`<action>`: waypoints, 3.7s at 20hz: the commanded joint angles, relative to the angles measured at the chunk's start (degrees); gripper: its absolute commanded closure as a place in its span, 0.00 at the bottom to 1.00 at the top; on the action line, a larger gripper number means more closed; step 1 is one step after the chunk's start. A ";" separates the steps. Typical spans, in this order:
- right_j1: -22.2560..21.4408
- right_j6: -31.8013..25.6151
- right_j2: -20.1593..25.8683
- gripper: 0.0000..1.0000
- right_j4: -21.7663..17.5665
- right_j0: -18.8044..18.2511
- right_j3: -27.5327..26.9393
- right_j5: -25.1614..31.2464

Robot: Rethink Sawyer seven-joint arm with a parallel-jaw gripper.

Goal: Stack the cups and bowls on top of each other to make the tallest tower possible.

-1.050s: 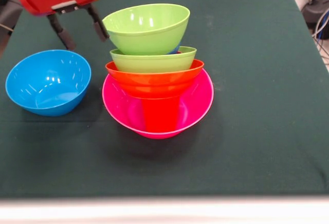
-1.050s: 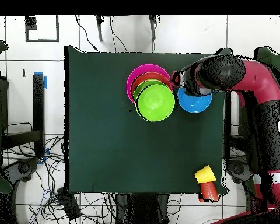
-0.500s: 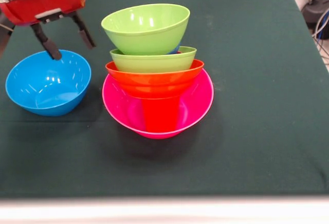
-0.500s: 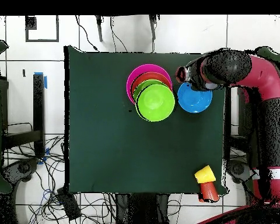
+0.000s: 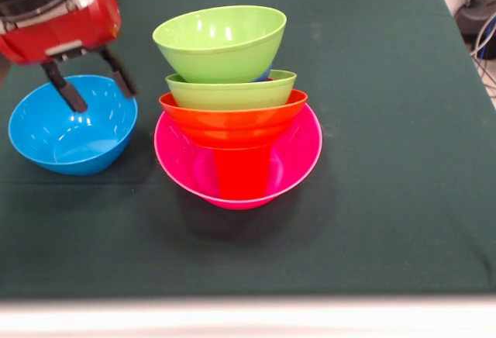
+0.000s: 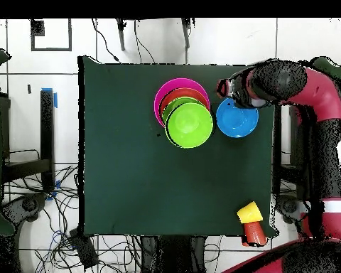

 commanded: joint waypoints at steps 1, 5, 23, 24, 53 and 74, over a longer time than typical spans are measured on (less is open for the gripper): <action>7.22 -12.09 -4.96 0.00 -6.81 6.21 -8.40 -0.83; 8.37 -7.24 -7.20 0.00 -7.87 8.30 -11.80 -0.98; 10.75 -7.36 -11.81 0.00 -12.06 14.69 -28.71 10.70; 10.96 -7.62 -11.42 0.00 -11.43 14.49 -28.88 10.98; 16.62 -0.43 -18.23 0.00 -11.11 18.27 -34.39 16.62; 12.27 5.47 -24.28 0.00 -5.80 20.78 -36.61 21.39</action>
